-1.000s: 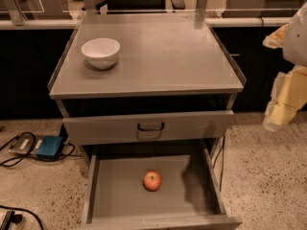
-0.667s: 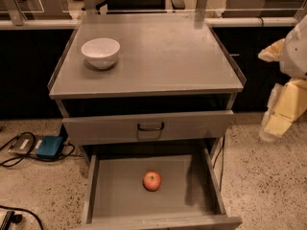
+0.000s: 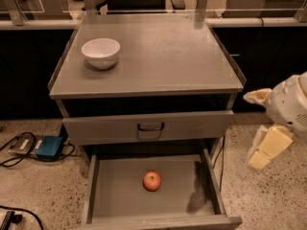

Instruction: Pick apple from middle drawer and place on counter

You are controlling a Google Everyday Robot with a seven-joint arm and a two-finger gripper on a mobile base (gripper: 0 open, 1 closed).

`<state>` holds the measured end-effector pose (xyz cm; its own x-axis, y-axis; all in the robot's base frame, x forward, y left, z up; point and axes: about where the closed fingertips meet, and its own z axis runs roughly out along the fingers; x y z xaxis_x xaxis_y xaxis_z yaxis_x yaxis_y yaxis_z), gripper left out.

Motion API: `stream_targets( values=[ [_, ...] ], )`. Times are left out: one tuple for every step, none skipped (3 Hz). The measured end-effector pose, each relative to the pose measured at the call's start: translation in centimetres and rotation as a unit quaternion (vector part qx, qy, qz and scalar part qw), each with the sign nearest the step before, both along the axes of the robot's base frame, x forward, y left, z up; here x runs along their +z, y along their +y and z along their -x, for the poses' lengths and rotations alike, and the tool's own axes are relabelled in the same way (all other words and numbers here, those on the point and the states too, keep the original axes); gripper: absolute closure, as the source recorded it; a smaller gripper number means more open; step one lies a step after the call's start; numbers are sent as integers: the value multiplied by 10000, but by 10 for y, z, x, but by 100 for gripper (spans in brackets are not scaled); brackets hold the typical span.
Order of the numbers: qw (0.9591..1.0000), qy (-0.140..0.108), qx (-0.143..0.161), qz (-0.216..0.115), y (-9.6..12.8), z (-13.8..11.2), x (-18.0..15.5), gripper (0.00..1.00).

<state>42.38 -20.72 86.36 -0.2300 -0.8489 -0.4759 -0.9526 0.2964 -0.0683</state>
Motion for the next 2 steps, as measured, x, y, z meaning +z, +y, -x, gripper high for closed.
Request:
stream_targets(
  values=[
    [9994,-57,8,-352,3,4,-42,0],
    [9971,-410,-351,-546,1,-2,-61,0]
  ],
)
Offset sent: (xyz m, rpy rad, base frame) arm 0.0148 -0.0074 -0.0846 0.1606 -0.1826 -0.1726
